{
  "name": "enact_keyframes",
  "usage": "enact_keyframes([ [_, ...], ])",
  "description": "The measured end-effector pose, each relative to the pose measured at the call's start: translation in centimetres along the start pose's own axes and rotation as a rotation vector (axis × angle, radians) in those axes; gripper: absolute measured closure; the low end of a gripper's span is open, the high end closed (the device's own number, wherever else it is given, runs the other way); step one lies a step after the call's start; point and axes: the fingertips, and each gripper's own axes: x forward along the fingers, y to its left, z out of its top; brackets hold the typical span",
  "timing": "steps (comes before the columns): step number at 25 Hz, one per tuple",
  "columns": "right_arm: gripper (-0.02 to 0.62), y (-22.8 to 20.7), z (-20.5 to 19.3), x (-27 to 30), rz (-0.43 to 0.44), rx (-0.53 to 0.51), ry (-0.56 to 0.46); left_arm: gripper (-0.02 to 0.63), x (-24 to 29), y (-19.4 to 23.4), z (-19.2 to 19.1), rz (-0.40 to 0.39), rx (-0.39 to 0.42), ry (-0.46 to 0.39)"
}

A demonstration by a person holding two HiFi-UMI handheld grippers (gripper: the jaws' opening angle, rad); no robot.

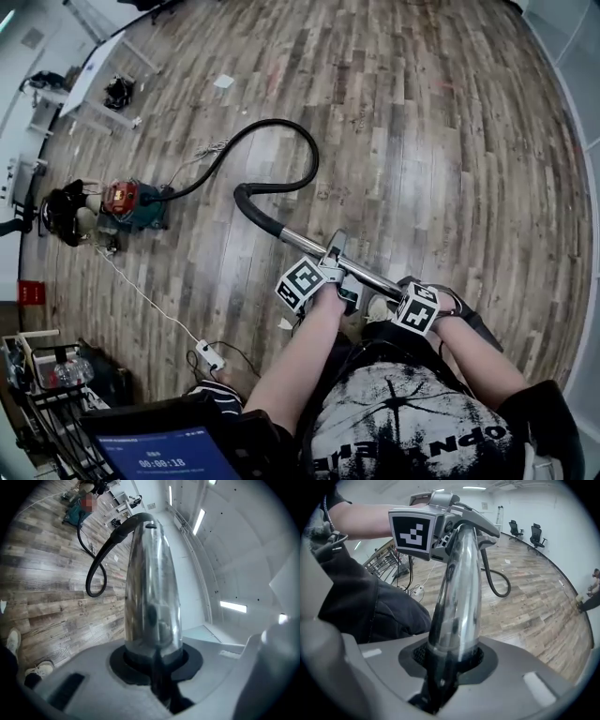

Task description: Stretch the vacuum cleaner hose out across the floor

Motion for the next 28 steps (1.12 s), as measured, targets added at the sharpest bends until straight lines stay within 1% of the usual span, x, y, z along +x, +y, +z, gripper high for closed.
enact_keyframes([
  [3, 0.483, -0.1, -0.2, -0.7, 0.011, -0.026, -0.003, 0.554, -0.4, -0.7, -0.1, 0.007, 0.004, -0.030],
  [7, 0.483, 0.5, -0.9, -1.1, 0.014, -0.046, -0.004, 0.554, -1.3, -1.2, -0.7, 0.001, 0.003, -0.048],
  [11, 0.482, 2.0, -1.1, -1.5, 0.019, -0.056, -0.005, 0.554, -2.9, -1.7, -1.2, -0.004, 0.008, -0.053],
  [16, 0.482, 4.9, -1.2, -1.2, -0.004, -0.066, -0.015, 0.554, -6.0, -1.6, -1.9, -0.019, 0.018, -0.061],
  [19, 0.483, 7.4, -2.3, -1.2, -0.028, -0.051, -0.015, 0.554, -8.1, -1.5, -3.6, -0.040, 0.020, -0.044],
  [23, 0.483, 11.9, -4.1, -0.7, -0.070, -0.030, -0.009, 0.554, -12.0, -0.7, -6.4, -0.072, 0.020, -0.018],
  [25, 0.483, 14.6, -5.4, -0.6, -0.083, -0.020, -0.001, 0.554, -14.3, -0.3, -8.3, -0.089, 0.011, -0.005],
  [28, 0.483, 19.2, -8.4, -0.6, -0.093, -0.003, 0.025, 0.554, -17.8, 0.8, -12.1, -0.097, -0.016, 0.017],
])
